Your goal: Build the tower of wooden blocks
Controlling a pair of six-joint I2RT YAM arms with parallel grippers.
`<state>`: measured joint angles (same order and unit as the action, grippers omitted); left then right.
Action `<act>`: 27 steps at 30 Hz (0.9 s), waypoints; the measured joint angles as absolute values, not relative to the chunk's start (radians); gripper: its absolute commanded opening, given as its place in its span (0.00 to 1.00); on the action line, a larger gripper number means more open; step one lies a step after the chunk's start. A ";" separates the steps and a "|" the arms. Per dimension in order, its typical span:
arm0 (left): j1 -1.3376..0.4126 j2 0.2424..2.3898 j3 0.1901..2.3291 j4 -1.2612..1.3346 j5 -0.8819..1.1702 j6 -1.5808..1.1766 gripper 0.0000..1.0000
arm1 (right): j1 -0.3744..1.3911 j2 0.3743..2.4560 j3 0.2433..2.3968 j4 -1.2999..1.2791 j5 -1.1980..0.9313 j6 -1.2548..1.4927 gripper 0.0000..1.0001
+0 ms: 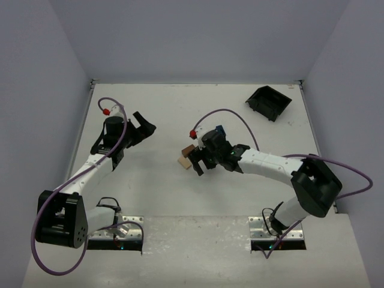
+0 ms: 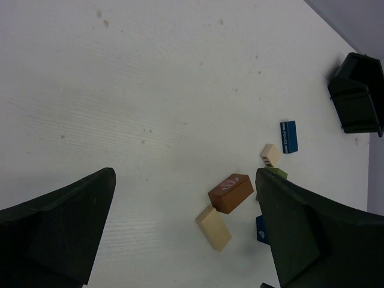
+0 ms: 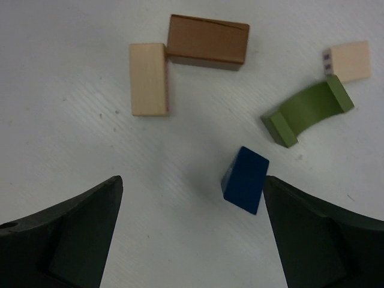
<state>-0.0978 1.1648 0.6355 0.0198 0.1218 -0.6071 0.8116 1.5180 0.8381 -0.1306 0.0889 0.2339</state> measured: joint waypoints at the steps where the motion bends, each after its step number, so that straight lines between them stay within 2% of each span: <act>1: -0.098 1.165 0.633 0.025 0.124 -0.607 1.00 | 0.821 1.550 0.860 -0.126 0.082 0.223 0.98; 8: -0.098 1.165 0.613 0.054 0.141 -0.610 1.00 | 0.846 1.751 1.002 -0.101 0.050 0.145 0.89; 13: -0.098 1.165 0.606 0.065 0.140 -0.611 1.00 | 0.865 1.873 1.112 -0.120 0.018 0.101 0.77; 17: -0.098 1.165 0.606 0.074 0.144 -0.611 1.00 | 0.871 1.928 1.153 -0.114 0.007 0.077 0.73; 19: -0.098 1.165 0.606 0.078 0.149 -0.611 1.00 | 0.872 1.948 1.167 -0.119 0.004 0.062 0.57; 21: -0.098 1.165 0.606 0.083 0.152 -0.611 1.00 | 0.872 1.969 1.182 -0.124 0.002 0.050 0.47; 25: -0.098 1.165 0.606 0.086 0.154 -0.611 1.00 | 0.872 1.992 1.188 -0.125 -0.010 0.033 0.38; 27: -0.098 1.165 0.606 0.086 0.154 -0.611 1.00 | 0.872 1.993 1.188 -0.127 -0.026 0.021 0.30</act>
